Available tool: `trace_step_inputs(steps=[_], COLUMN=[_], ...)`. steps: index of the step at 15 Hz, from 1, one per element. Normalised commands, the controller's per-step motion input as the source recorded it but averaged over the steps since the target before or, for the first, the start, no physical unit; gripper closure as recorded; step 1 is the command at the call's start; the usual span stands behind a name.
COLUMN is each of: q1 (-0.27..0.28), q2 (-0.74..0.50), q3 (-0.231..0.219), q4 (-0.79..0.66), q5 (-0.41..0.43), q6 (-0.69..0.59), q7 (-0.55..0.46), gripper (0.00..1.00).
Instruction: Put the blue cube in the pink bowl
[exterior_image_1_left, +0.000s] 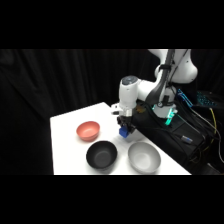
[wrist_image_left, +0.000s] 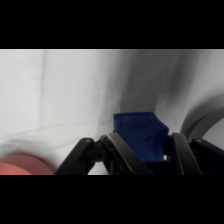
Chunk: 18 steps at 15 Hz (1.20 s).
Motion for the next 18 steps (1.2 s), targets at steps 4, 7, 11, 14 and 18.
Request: trace_step_inputs(steps=[4, 7, 11, 14, 18], q1=[-0.181, -0.170, -0.182, -0.176, -0.151], q2=[-0.33, -0.24, 0.00, 0.20, 0.34], q3=[0.117, 0.049, -0.027, -0.070, -0.055], q4=[0.18, 0.24, 0.39, 0.54, 0.62], q5=[0.201, 0.189, 0.252, 0.274, 0.246], q6=[-0.50, -0.43, -0.37, -0.36, -0.33], q7=[-0.26, -0.24, -0.31, -0.30, -0.22], gripper=[0.74, 0.74, 0.74, 0.74, 0.74])
